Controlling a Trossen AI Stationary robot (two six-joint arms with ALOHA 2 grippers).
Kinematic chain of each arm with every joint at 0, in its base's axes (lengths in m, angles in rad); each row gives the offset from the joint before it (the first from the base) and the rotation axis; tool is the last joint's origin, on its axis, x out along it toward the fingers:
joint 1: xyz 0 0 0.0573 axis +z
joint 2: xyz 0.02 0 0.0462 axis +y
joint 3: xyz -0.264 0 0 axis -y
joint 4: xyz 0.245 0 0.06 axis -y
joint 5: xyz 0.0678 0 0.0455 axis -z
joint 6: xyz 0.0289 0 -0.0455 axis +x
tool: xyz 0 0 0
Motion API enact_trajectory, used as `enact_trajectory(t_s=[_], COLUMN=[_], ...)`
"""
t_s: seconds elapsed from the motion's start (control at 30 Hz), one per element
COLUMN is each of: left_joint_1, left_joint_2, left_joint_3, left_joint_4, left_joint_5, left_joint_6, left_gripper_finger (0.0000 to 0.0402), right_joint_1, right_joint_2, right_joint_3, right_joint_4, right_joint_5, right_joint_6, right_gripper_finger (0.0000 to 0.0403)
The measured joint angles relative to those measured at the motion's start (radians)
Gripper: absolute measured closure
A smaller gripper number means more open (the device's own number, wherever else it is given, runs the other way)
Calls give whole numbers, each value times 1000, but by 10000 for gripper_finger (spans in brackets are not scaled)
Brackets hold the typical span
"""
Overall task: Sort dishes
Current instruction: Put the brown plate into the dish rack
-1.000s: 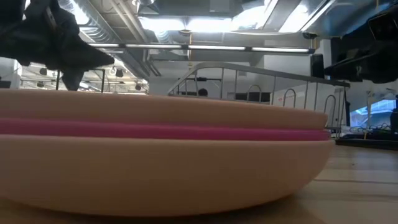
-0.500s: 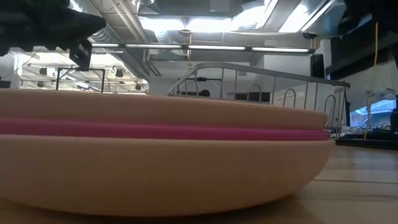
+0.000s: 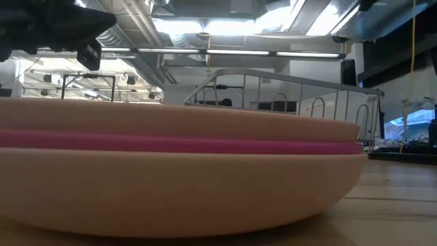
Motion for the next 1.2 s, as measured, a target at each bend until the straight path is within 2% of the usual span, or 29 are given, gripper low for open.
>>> enact_trajectory(t_s=[0.3,0.6,0.8,0.97,1.2], left_joint_1=[0,0,0,0,0], left_joint_2=[-34,-125,-177,-186,-185], left_joint_3=[0,0,0,0,0], left_joint_4=[31,78,78,66,25], left_joint_5=[0,0,0,0,0], left_joint_6=[-10,19,-18,-64,-166], left_gripper_finger=[402,402,402,402,401], right_joint_1=[0,1,2,1,1], right_joint_2=[392,833,1082,1231,1335], right_joint_3=[205,518,750,935,1076], right_joint_4=[2,-1,-161,-329,-365], right_joint_5=[-30,-202,-266,-265,-266], right_joint_6=[4,166,219,220,220], right_gripper_finger=[300,300,300,300,300])
